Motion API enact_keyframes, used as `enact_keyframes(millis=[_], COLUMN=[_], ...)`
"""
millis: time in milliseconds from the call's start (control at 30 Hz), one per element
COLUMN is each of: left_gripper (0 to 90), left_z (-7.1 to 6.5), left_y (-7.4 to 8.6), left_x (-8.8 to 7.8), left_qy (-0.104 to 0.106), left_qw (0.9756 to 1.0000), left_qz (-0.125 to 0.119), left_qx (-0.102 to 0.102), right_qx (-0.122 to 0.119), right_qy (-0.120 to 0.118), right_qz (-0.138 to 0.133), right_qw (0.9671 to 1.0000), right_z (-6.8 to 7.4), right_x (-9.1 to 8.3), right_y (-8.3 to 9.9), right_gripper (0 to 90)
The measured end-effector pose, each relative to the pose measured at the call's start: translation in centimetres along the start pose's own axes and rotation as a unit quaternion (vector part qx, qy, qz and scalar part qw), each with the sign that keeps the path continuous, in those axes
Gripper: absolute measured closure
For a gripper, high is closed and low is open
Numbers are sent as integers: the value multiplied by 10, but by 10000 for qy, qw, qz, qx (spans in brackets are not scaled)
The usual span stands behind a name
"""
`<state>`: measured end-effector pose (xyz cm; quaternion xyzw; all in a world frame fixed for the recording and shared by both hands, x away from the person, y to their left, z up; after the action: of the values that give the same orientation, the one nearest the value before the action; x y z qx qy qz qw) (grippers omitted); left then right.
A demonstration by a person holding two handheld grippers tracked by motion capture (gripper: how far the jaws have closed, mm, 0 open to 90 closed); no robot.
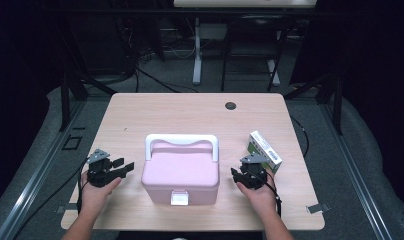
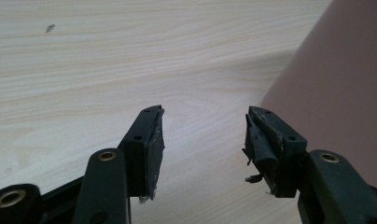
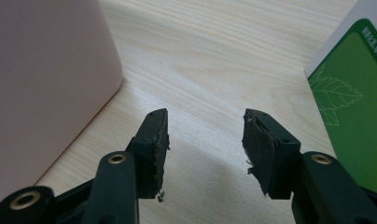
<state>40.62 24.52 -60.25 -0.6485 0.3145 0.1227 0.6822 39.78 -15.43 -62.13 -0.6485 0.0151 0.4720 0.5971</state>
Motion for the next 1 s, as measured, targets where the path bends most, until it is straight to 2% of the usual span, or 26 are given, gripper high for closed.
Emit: enact_keyframes(millis=[67,300,367,433,567,633,767,900,1000], left_gripper=[471,479,489,489,496,505,483,476,477], left_z=[-2,-6,-8,-13,-20,-26,-35,-39,-44], left_y=[0,-1,-1,-2,-3,-4,-5,-5,-6], left_x=[-1,3,2,0,-3,-5,-8,-9,-10], left_qy=[67,59,125,153,205,312,362,421,547], left_qw=[10000,9999,9998,9996,9994,9990,9982,9980,9977], left_qz=[36,68,58,29,16,-39,-73,-74,-100], left_qx=[61,63,107,245,284,314,463,462,391], right_qx=[29,98,75,89,54,63,145,305,366], right_qy=[-17,-29,-46,-120,-160,-174,-214,-342,-454], right_qz=[-8,-55,-77,-99,-142,-187,-212,-232,-381], right_qw=[10000,9999,9999,9998,9998,9997,9994,9987,9976], right_z=[1,1,1,4,6,7,6,8,12], right_x=[-1,-6,-6,-6,-8,-9,-10,-10,-10], right_y=[0,3,3,3,2,1,1,0,-5], right_gripper=[503,511,514,519,521,520,520,515,515])
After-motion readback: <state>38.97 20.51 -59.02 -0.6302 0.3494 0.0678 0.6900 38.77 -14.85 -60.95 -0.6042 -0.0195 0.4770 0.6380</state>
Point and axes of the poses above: each handheld gripper's, and its own axes: x roughly forward along the jaws, y roughly out of its underside, z roughly to its left, the point moved 9 cm from there along x, roughly forward along the jaws, and after that the axes turned 15 degrees about -y, right-handed, at the moved point
